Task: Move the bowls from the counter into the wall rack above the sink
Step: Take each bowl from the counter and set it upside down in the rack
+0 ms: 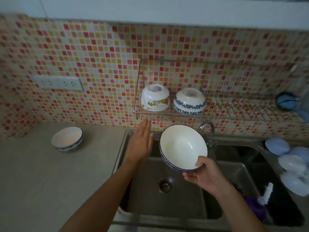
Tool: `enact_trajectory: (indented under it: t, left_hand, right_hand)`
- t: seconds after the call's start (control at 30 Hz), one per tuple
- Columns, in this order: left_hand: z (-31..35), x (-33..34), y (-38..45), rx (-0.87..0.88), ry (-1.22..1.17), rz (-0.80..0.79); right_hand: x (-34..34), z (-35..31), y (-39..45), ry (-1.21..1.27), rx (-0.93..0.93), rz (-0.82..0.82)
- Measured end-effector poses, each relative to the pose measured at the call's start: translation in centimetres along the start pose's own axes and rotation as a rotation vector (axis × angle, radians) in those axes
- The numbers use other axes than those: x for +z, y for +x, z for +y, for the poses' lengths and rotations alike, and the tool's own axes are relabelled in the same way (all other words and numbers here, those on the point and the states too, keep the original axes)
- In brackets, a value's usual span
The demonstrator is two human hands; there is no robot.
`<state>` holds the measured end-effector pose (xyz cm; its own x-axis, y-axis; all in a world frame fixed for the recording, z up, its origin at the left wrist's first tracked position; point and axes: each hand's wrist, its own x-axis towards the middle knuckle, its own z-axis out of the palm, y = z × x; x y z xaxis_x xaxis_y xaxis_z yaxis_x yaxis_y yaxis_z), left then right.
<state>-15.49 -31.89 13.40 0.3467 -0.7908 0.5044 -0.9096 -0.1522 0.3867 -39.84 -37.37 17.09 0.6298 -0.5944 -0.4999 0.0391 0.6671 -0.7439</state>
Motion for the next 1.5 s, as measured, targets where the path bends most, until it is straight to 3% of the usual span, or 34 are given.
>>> enact_trajectory:
  t: [0.2, 0.4, 0.83, 1.07, 1.5]
  left_hand:
    - [0.2, -1.0, 6.0, 0.039, 0.098, -0.066]
    - [-1.4, -0.4, 6.7, 0.041, 0.279, -0.159]
    - [-1.6, -0.4, 6.8, 0.033, 0.250, -0.190]
    - [-1.1, -0.9, 6.7, 0.025, 0.228, -0.195]
    - [-1.1, -0.9, 6.7, 0.011, 0.192, -0.191]
  right_hand:
    - [2.5, -4.3, -0.2, 0.093, -0.136, -0.064]
    - [2.9, -7.2, 0.3, 0.200, -0.259, -0.114]
    - [4.2, -10.2, 3.9, 0.196, -0.363, -0.107]
    - [5.2, -12.1, 6.9, -0.016, -0.464, -0.061]
    - [8.6, -16.1, 12.7, -0.667, -0.833, 0.282]
